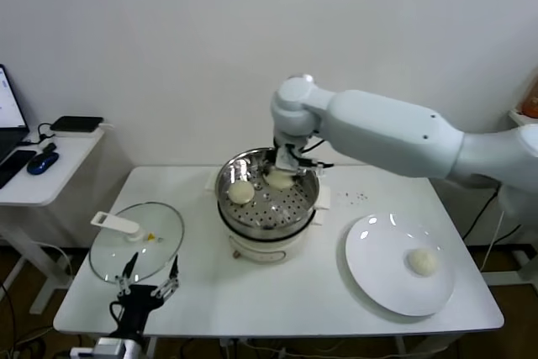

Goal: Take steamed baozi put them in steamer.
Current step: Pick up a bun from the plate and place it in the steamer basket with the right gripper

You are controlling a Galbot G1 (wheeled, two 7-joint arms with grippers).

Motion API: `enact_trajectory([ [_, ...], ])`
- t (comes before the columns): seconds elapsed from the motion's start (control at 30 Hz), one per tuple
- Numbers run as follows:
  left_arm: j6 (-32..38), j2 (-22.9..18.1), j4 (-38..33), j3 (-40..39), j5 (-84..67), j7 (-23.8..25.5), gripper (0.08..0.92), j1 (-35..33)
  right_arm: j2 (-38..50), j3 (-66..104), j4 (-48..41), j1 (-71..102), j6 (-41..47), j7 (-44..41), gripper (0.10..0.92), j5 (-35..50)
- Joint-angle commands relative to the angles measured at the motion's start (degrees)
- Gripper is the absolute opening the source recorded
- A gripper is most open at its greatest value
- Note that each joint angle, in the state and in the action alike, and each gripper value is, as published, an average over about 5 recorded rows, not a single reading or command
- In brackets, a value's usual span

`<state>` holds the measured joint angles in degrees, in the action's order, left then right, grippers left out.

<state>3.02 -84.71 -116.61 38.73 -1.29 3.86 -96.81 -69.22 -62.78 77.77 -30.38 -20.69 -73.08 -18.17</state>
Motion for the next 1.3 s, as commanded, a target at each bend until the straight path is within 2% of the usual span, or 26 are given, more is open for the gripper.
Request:
enact_trajectory([
  [0.03,-0.23,0.14,0.07,0.01,0.1,0.02,0.823,0.32,-9.18,0.27,-7.31,5.4,-1.13,-0.09,0.687,-3.25],
  [0.43,-0.6,1.16,0.91,-0.08,0.27,0.19,0.823,1.06,-8.93,-1.46,-6.37,7.48,-1.24,-0.09,0.687,-3.54],
  [1.3,-1.16,0.6,1.5,0.17,-0.48,0.08,0.823,2.29,-8.96,-2.34,-5.14,8.47,0.13,0.09,0.687,-1.26],
])
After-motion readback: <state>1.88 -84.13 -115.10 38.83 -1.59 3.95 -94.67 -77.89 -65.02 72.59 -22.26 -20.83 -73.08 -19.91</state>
